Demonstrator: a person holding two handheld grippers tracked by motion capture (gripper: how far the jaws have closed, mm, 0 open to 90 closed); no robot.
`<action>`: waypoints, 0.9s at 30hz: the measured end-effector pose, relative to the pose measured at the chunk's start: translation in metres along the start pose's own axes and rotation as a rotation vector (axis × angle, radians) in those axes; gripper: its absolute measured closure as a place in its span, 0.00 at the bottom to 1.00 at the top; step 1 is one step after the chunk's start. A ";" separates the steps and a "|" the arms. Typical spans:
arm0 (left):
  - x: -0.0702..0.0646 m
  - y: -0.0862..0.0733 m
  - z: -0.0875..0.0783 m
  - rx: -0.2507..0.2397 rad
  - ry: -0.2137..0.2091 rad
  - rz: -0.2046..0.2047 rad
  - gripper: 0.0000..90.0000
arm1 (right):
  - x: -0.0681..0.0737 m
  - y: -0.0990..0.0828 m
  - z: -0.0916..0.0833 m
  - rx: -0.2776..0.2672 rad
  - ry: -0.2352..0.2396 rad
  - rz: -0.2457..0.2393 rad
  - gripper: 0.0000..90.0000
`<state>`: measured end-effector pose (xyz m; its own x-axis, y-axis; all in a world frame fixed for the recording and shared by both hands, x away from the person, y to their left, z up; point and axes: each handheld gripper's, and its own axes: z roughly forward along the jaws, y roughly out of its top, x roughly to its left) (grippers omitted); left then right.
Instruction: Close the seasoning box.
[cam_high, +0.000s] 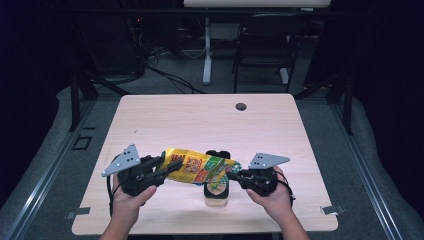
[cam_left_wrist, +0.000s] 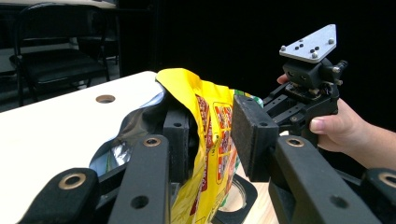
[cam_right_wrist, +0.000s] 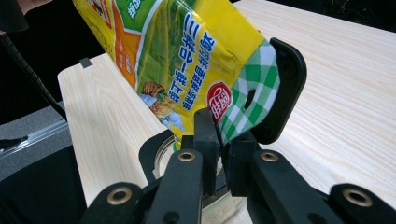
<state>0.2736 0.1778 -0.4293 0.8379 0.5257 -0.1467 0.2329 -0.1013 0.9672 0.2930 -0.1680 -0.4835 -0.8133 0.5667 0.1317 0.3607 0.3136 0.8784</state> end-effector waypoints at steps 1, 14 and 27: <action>0.000 0.000 0.000 -0.001 -0.001 0.000 0.76 | 0.000 0.000 0.000 0.001 -0.002 0.000 0.95; -0.003 0.002 0.003 -0.004 -0.012 0.005 0.76 | -0.002 -0.002 -0.001 0.004 -0.006 0.007 0.94; -0.005 0.003 0.005 -0.010 -0.023 0.007 0.76 | -0.005 -0.005 -0.001 0.008 0.002 0.013 0.94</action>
<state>0.2723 0.1703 -0.4272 0.8507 0.5054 -0.1446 0.2223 -0.0966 0.9702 0.2950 -0.1729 -0.4883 -0.8096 0.5690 0.1443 0.3750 0.3122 0.8729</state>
